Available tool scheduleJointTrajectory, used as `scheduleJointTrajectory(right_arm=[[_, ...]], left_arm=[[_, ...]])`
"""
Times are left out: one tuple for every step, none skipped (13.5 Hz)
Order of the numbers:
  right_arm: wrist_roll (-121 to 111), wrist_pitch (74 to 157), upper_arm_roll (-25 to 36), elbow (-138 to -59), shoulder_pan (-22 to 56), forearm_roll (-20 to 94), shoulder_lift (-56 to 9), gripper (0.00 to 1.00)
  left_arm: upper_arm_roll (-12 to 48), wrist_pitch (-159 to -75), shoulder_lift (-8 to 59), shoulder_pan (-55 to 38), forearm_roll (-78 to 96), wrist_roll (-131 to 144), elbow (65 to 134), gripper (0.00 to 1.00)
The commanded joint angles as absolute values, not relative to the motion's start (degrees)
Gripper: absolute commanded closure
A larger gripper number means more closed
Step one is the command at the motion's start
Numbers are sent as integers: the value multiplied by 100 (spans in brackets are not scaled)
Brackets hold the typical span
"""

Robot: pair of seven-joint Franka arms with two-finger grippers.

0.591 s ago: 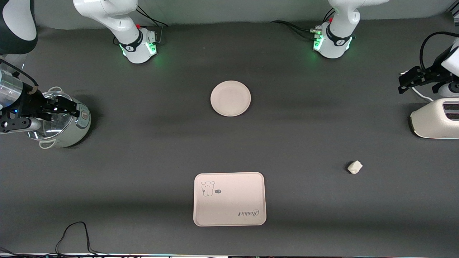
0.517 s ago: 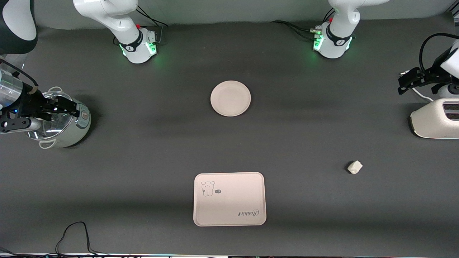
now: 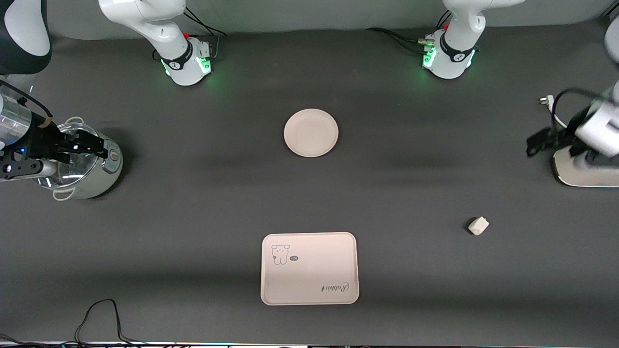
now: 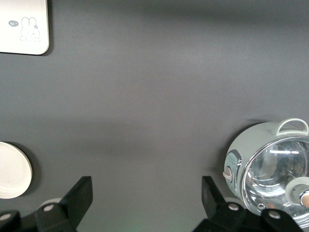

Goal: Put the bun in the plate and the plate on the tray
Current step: 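Move the left gripper down toward the small white bun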

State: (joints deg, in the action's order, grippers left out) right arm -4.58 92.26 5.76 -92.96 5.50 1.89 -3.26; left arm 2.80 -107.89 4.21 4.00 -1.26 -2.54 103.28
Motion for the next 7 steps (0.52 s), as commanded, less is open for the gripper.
scheduleJointTrajectory(right_arm=[[-422, 9211, 571, -9150, 501, 220, -378, 0], [-422, 9211, 571, -9054, 492, 220, -413, 0], [-439, 9202, 580, -8887, 483, 220, -526, 0], [-587, 9150, 589, -8738, 475, 228, -667, 0], [-667, 9132, 589, -8745, 475, 229, -703, 0], [-668, 9062, 589, -8789, 475, 237, -703, 0], [-659, 8931, 589, -8789, 475, 237, -712, 0]], left_arm=[[290, -11686, 1500, 396, -211, -273, 10239, 0], [290, -11977, 1773, 378, -211, -194, 10274, 0], [290, -12301, 2010, 334, -211, -37, 10361, 0], [290, -12862, 2309, 221, -211, 156, 10484, 0], [290, -13407, 2607, 124, -220, 219, 10607, 0], [281, -13821, 2750, 80, -237, 228, 10782, 0], [281, -14217, 2847, 88, -255, 229, 10941, 0]])
